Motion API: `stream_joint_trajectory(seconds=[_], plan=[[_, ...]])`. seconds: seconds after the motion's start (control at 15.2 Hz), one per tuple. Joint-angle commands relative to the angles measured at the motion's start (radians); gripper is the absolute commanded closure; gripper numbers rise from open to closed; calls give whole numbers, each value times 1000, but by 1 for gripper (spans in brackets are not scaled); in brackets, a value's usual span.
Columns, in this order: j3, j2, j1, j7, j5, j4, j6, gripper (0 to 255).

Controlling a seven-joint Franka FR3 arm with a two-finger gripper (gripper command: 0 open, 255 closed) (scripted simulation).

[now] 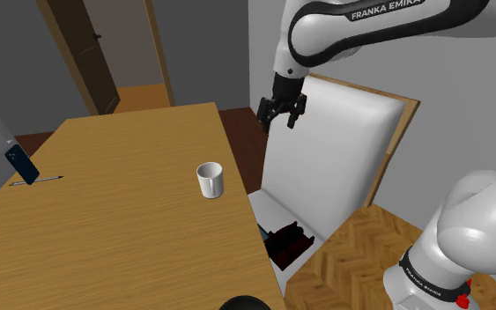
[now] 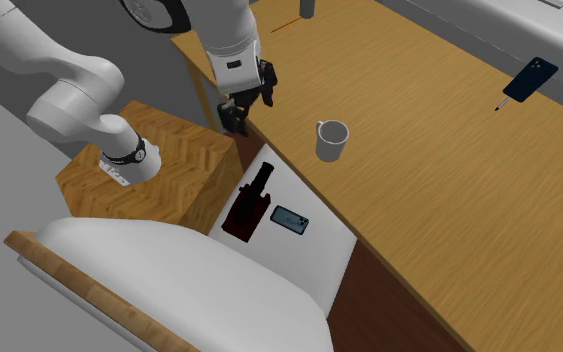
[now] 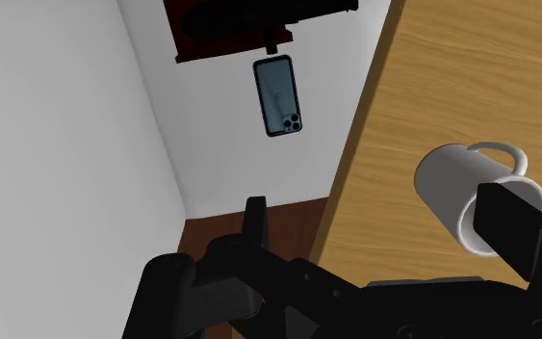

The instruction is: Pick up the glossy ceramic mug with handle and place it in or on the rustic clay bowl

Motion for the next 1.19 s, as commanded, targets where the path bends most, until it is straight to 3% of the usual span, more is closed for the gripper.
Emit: stream_joint_trajectory(seconds=[0.0, 0.53, 1.12], plan=[[21, 76, 6, 20, -4, 31, 39, 0], [84, 368, 36, 107, -58, 192, 141, 0], [107, 684, 93, 196, -145, 427, 183, 0]])
